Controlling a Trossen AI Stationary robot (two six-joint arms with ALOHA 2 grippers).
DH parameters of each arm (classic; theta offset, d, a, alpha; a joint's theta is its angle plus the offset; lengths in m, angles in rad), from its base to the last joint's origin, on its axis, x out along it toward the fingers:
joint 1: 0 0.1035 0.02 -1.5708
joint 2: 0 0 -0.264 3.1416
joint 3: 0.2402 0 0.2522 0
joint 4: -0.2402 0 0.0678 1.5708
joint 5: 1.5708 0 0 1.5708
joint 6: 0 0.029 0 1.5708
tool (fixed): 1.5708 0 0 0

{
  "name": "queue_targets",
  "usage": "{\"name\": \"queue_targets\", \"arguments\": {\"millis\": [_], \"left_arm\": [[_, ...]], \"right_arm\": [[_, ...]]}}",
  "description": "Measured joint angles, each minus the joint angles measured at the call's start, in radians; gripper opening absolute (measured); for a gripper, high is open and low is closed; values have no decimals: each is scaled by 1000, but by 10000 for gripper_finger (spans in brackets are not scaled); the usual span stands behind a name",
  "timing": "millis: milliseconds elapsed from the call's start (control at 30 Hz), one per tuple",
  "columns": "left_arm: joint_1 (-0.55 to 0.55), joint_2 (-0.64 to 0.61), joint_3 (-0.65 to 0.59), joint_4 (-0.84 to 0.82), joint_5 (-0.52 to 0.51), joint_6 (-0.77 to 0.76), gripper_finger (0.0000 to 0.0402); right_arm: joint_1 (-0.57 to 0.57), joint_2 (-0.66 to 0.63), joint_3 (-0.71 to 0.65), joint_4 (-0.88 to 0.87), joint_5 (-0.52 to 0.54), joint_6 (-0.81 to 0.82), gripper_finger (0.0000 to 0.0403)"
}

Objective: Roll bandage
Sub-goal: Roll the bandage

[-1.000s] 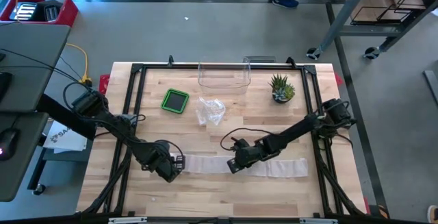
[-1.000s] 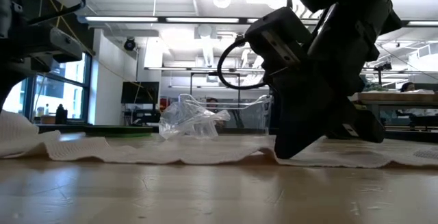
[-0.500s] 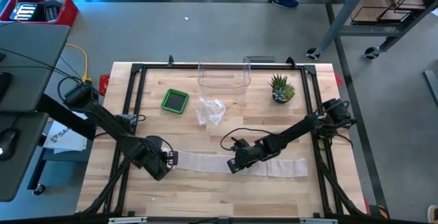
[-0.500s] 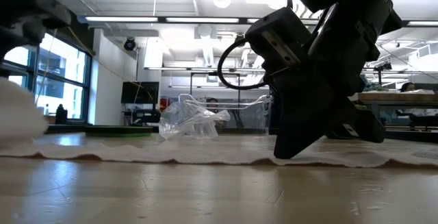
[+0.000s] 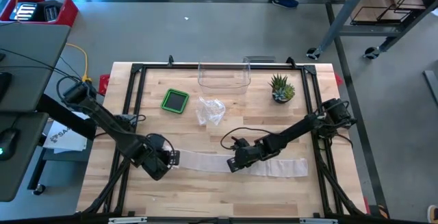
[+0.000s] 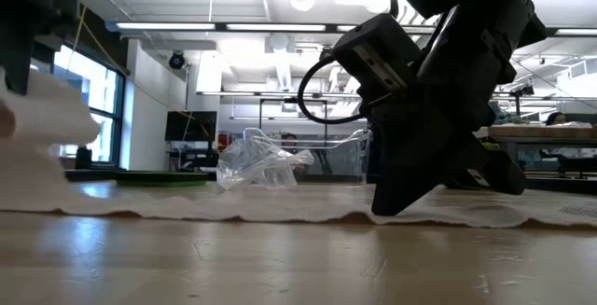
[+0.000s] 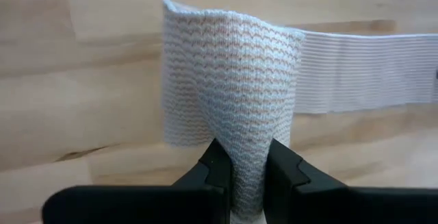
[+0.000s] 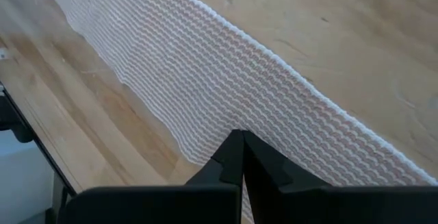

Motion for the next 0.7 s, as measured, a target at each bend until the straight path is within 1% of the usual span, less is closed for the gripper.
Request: {"name": "queue_targets", "arguments": {"millis": [67, 167, 267, 533, 700], "left_arm": [[0, -7, 31, -71, 3, 12, 35], [0, -12, 58, -200, 44, 31, 35], [0, -13, 79, -273, 71, 52, 35], [-1, -13, 104, -290, 65, 29, 35], [-13, -13, 104, -283, 46, -21, 35]], "right_arm": [[0, 1, 0, 0, -3, 0, 0], [3, 1, 0, -1, -7, 0, 0], [11, 1, 0, -2, -8, 0, 0], [66, 1, 0, -26, -77, -7, 0], [90, 1, 0, -39, -132, -18, 0]]}}
